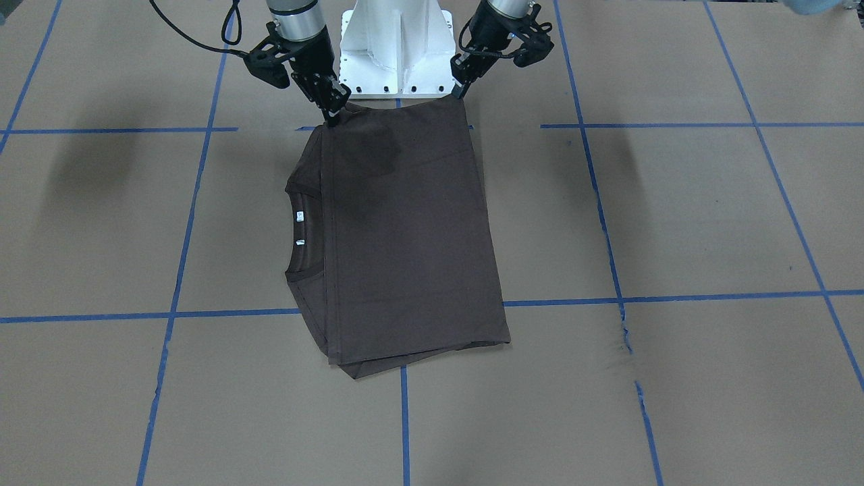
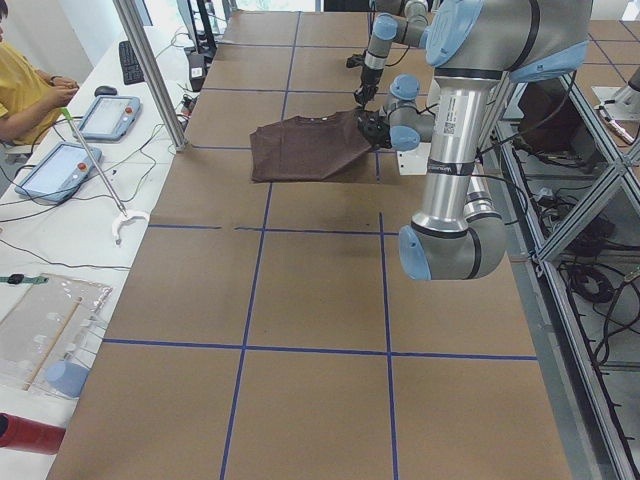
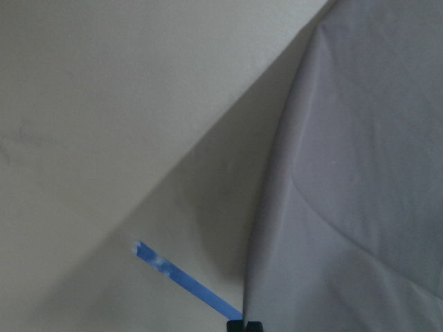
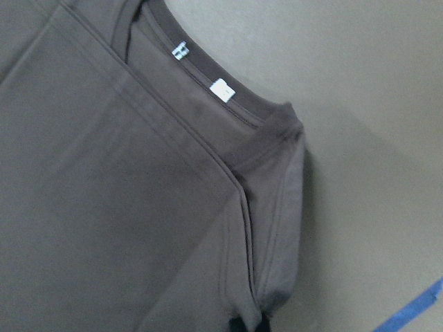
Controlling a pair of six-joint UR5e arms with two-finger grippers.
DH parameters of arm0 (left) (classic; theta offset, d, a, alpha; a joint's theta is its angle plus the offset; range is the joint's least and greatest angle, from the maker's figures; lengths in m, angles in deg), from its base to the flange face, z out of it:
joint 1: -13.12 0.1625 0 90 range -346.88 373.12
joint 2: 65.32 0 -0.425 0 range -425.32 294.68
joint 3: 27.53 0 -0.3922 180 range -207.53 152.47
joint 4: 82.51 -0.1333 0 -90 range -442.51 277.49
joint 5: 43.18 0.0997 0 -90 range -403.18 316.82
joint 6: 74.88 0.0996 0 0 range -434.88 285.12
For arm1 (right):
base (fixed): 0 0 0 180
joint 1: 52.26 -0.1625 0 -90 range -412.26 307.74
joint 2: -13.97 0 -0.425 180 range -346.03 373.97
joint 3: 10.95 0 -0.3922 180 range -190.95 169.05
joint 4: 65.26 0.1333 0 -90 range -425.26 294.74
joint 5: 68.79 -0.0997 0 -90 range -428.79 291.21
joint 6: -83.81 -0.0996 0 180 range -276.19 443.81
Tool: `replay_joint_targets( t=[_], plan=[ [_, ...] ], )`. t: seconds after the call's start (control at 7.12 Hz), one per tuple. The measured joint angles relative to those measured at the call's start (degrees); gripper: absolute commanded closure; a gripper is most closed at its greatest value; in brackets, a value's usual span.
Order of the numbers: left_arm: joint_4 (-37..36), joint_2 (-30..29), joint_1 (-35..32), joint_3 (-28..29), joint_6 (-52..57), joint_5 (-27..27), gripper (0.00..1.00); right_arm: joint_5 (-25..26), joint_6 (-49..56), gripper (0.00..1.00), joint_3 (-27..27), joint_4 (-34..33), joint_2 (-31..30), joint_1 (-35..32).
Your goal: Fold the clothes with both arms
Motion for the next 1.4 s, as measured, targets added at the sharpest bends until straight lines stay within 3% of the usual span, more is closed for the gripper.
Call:
replay_joint_targets(
  t=[0.28, 0.56, 0.84, 0.98, 1.12, 1.26, 1.4],
  plan=[
    [-5.68, -5.72, -7.87, 1.48, 6.84, -1.25, 1.0, -8.17, 4.02, 1.0, 5.15, -1.32, 6.48, -10.59],
    [-5.43, -7.77, -15.14, 6.51, 14.44, -2.87, 1.0, -10.54, 4.75, 1.0, 12.58, -1.25, 12.43, -15.68],
    [0.53, -11.46, -20.58, 16.72, 18.1, -3.13, 1.0, -11.91, 5.42, 1.0, 23.85, 1.4, 18.06, -19.31],
    [5.45, -14.81, -23.68, 25.42, 20.85, -3.12, 1.0, -13.85, 6.32, 1.0, 31.69, 6.08, 21.07, -21.93],
    [10.5, -18.24, -26.69, 34.61, 25.03, -3.01, 0.56, -15.79, 8.12, 0.01, 40.47, 11.36, 24.58, -24.37],
    [16.95, -21.42, -29.47, 44.56, 29.7, -2.41, 0.01, -17.09, 12.08, 0.0, 51.11, 18.31, 28.57, -26.58],
    [23.5, -23.47, -31.96, 52.72, 34.27, -1.5, 0.0, -18.42, 18.5, 0.0, 60.29, 25.49, 31.65, -29.4]
  ],
)
